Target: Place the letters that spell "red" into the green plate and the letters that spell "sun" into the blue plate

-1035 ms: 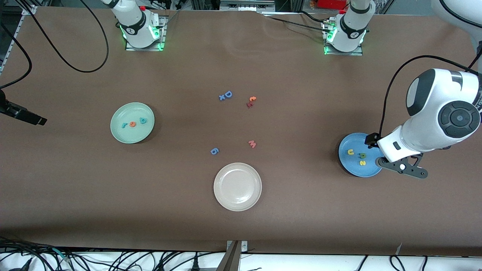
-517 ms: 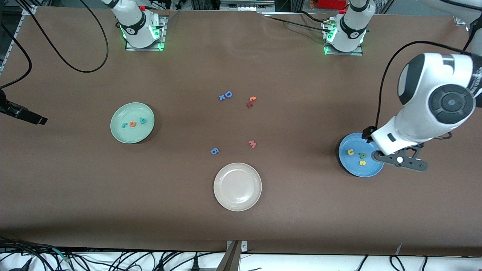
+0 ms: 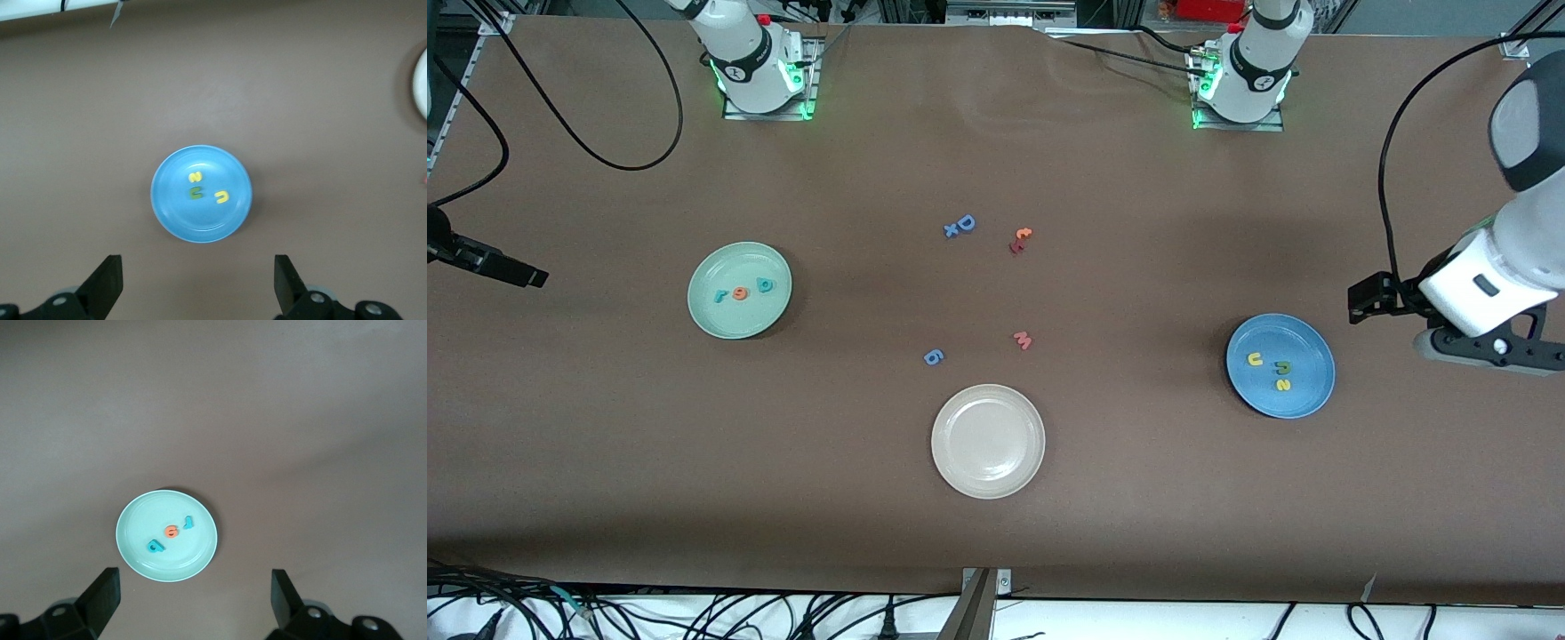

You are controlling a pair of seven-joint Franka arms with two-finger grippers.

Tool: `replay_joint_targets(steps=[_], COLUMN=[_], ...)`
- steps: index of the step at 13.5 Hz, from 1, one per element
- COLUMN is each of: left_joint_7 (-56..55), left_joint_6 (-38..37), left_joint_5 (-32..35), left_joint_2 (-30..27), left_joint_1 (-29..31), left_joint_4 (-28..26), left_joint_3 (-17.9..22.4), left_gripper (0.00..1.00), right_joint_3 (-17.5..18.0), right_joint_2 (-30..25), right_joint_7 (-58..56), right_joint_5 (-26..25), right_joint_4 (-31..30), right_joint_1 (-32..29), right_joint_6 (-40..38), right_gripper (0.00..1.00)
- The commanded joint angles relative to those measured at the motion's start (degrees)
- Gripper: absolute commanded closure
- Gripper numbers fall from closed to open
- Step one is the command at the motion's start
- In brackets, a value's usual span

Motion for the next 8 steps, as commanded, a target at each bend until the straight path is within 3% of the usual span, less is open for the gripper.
replay_joint_targets(steps=[1, 8], left_joint_7=[-1.61, -2.67], left_joint_6=[-0.20, 2.35], left_joint_5=[-2.49, -2.31], left_joint_2=[-3.09, -5.99], left_joint_1=[-0.28, -1.51], left_joint_4=[-2.00, -4.90], left_joint_3=[1.35, 1.79], left_gripper=[0.00, 0.00], right_joint_3=[-0.21, -0.04], right_joint_2=[-0.60, -1.13], right_joint_7=[-1.28, -2.34], right_joint_5=[1.21, 1.29], right_joint_4=[-0.09, 0.08], right_joint_1=[-0.33, -0.33], right_joint_6=[-0.40, -0.48], right_gripper=[0.00, 0.00])
